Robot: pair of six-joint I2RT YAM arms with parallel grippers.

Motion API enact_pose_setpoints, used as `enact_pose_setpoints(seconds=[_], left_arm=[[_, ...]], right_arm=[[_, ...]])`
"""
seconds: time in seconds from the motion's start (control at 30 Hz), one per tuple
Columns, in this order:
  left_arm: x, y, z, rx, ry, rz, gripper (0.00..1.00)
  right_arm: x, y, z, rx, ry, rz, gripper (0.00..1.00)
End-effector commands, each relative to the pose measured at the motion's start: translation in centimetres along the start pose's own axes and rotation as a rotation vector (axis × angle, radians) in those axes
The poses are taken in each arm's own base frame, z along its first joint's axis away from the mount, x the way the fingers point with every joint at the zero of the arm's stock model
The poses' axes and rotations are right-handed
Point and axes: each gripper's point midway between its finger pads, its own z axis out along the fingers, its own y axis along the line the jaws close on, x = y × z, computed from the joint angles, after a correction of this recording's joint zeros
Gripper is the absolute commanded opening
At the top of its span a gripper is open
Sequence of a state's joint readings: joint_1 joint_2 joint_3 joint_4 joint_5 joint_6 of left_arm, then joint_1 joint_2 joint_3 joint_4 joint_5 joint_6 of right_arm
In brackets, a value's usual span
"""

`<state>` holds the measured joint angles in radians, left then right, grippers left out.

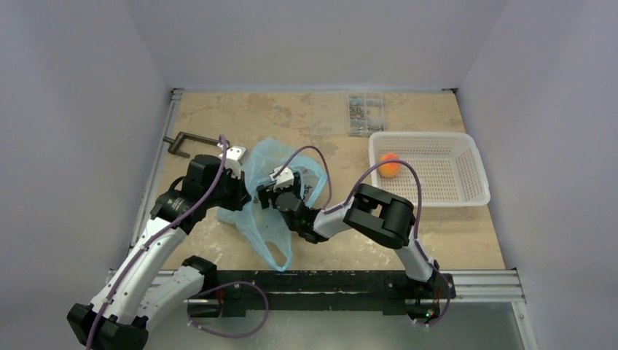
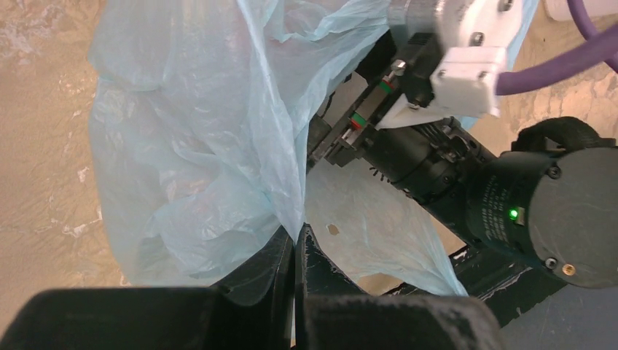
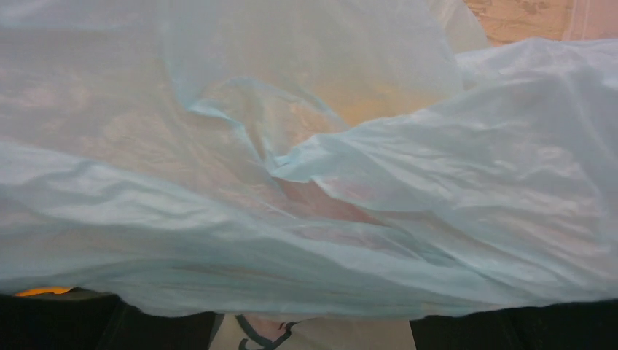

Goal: Take the fake fruits out of the plastic bag

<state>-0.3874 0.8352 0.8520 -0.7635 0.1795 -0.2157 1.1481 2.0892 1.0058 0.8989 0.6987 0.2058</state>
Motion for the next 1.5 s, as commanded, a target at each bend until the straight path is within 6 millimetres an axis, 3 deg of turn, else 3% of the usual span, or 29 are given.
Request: enact_pose_setpoints(seconds=[0.0,0.27,0.5,0.6,0.77,0.87,0.97,1.03,1.23,1.37,1.47], left_arm=[[-0.7,-0.4,0.1,0.025,-0.034,0.031,0.0],[-0.6,-0.3,0.3,0.02,-0.024,0.031,0.0],[-0.5,0.0,0.3,0.004,-0.022,0.028,0.0],[-0.6,0.0,0.2,0.001,-0.027,0.03,0.0],[-0.6,0.0,0.1,-0.002,-0.027,0.031,0.0],[-0.5,0.1,0.1,-0.007,-0.025,0.028,0.0],[-0.5,0.3,0.0,-0.016,-0.024,0.026,0.0],[-0.6,0.3,0.0,-0.019,-0.027,0.026,0.0],[-0.5,0.3,-0.1,-0.019,-0.027,0.023,0.0],[-0.5,0.3,-0.2,-0.024,-0.027,0.02,0.0],[-0.5,0.3,-0.2,-0.024,-0.026,0.02,0.0]], right_arm=[[-2.0,0.0,1.7,0.036,-0.079,-0.01,0.79],[-1.1,0.4,2.1,0.013,-0.067,-0.029,0.51],[-2.4,0.5,1.0,-0.022,-0.064,-0.028,0.25],[-3.0,0.7,0.0,-0.06,-0.04,-0.009,0.07],[-3.7,0.8,-2.5,-0.138,0.012,0.036,0.0],[-3.5,2.3,-4.8,-0.282,0.089,0.036,0.0],[-2.8,4.7,-8.4,-0.509,0.193,0.016,0.0],[-2.5,5.0,-11.0,-0.61,0.236,0.018,0.0],[-5.9,2.1,-15.7,-0.636,0.194,0.032,0.0],[-9.7,-2.0,-16.4,-0.471,0.1,0.02,0.0],[-13.9,-5.9,-16.5,-0.315,-0.029,0.035,0.0]])
